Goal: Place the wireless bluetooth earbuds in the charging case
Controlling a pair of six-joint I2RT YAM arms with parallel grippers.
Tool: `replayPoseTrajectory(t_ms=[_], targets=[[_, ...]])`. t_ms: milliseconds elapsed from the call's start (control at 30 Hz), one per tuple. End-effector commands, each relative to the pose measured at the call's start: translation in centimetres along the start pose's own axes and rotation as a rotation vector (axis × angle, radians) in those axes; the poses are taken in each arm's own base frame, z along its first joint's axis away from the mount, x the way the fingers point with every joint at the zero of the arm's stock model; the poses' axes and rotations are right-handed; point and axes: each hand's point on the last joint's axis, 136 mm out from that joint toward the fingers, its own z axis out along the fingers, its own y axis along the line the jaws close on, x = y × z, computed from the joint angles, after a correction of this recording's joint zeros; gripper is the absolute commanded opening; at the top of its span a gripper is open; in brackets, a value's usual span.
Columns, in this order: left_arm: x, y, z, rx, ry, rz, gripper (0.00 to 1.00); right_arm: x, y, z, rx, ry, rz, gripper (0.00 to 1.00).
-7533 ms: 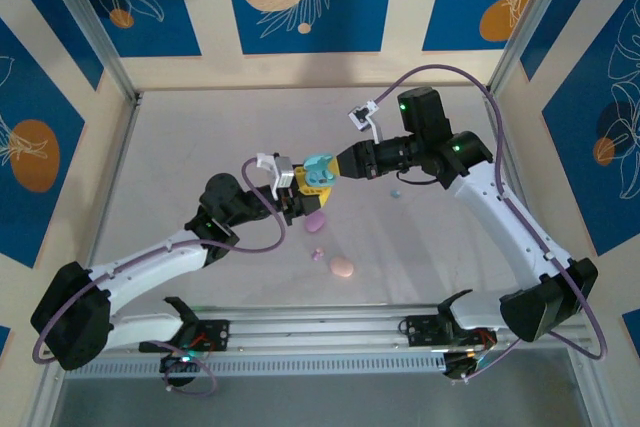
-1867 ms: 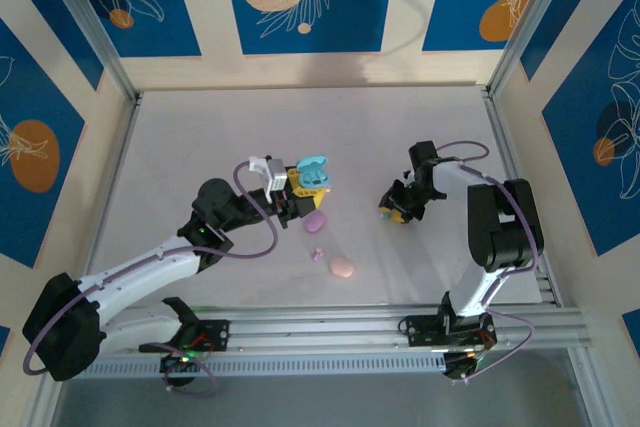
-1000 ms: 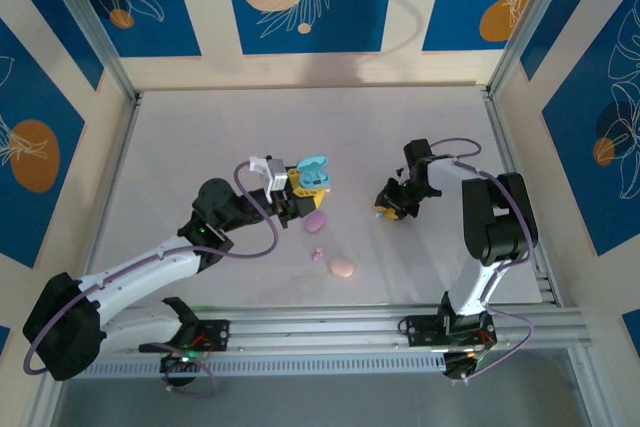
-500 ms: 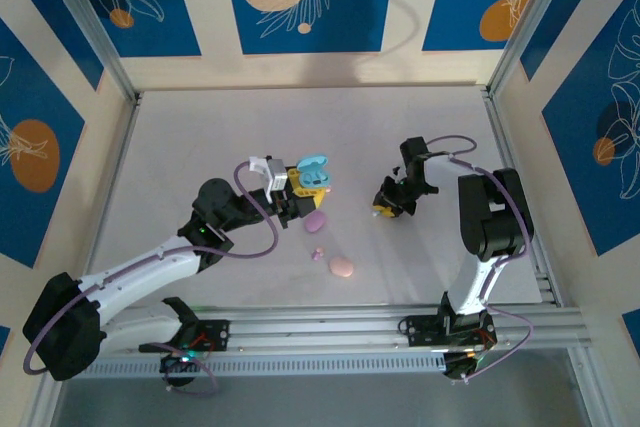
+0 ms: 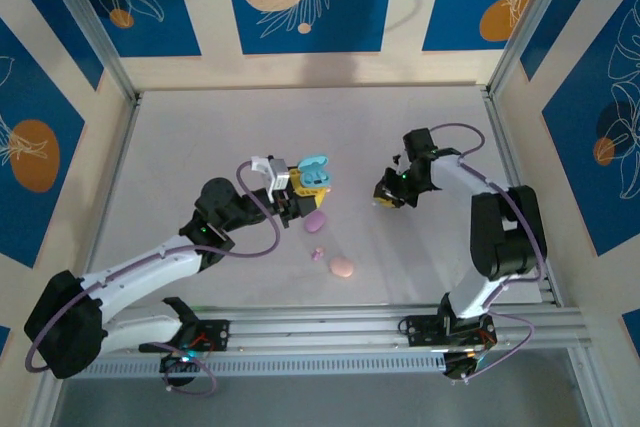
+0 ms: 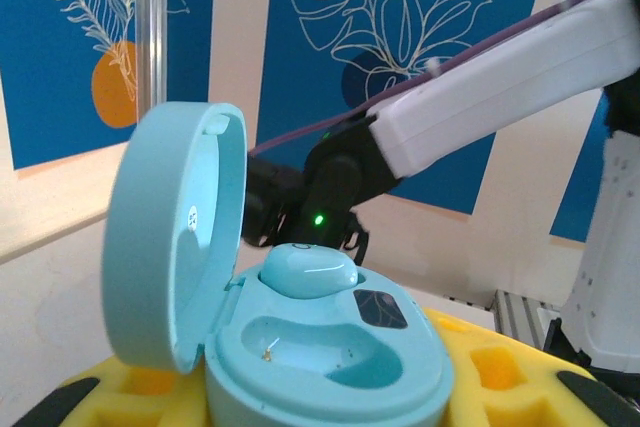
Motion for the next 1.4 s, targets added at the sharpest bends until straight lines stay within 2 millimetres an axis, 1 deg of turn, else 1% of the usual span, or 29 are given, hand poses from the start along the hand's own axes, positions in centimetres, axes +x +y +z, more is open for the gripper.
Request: replayPoseTrajectory(t_ms=[0, 100, 233, 333, 367, 433, 500, 567, 667, 800, 933, 1133, 1367], targets=[[-0.2, 0.1, 0.4, -0.007, 0.01, 0.033, 0.29, 0.2, 3.9, -4.4, -0.074, -0.058, -0.1, 0.19], [0.7, 0.6, 0.6, -0.023, 0.041, 0.05, 0.29, 0.4, 7.2, -8.6, -0.126, -0.141, -0.189, 0.19], [1.6, 1.0, 1.0, -0.032, 0.065, 0.092, 0.28, 1.7, 11.7, -13.9, -0.198, -0.221, -0.334, 0.19], [2.2, 1.3, 1.3, -0.044, 0.081, 0.123, 0.28, 3.2, 14.5, -16.8, -0.24, -0.258, -0.439, 0.19], [2.3, 1.4, 1.5, -0.046, 0.083, 0.131, 0.28, 3.7, 15.3, -17.5, -0.252, -0.266, -0.468, 0.19], [2.4, 1.6, 1.7, -0.057, 0.08, 0.146, 0.27, 4.9, 16.8, -18.7, -0.276, -0.275, -0.532, 0.19], [2.5, 1.8, 1.9, -0.07, 0.074, 0.158, 0.27, 6.0, 18.0, -19.3, -0.295, -0.273, -0.586, 0.19], [2.5, 1.9, 2.0, -0.078, 0.069, 0.169, 0.27, 7.1, 19.0, -19.5, -0.316, -0.259, -0.632, 0.19], [2.5, 1.8, 2.3, -0.081, 0.068, 0.177, 0.27, 8.4, 20.1, -19.2, -0.335, -0.232, -0.684, 0.19], [2.4, 1.8, 2.5, -0.094, 0.06, 0.189, 0.28, 9.8, 21.3, -18.3, -0.35, -0.179, -0.732, 0.19], [2.1, 1.9, 2.5, -0.111, 0.047, 0.203, 0.28, 11.0, 21.7, -17.0, -0.346, -0.123, -0.762, 0.19], [1.9, 1.9, 2.6, -0.116, 0.034, 0.209, 0.28, 11.9, 22.1, -15.5, -0.338, -0.07, -0.778, 0.19], [1.7, 1.8, 2.6, -0.117, 0.024, 0.211, 0.28, 11.9, 22.2, -14.7, -0.314, -0.064, -0.78, 0.19]])
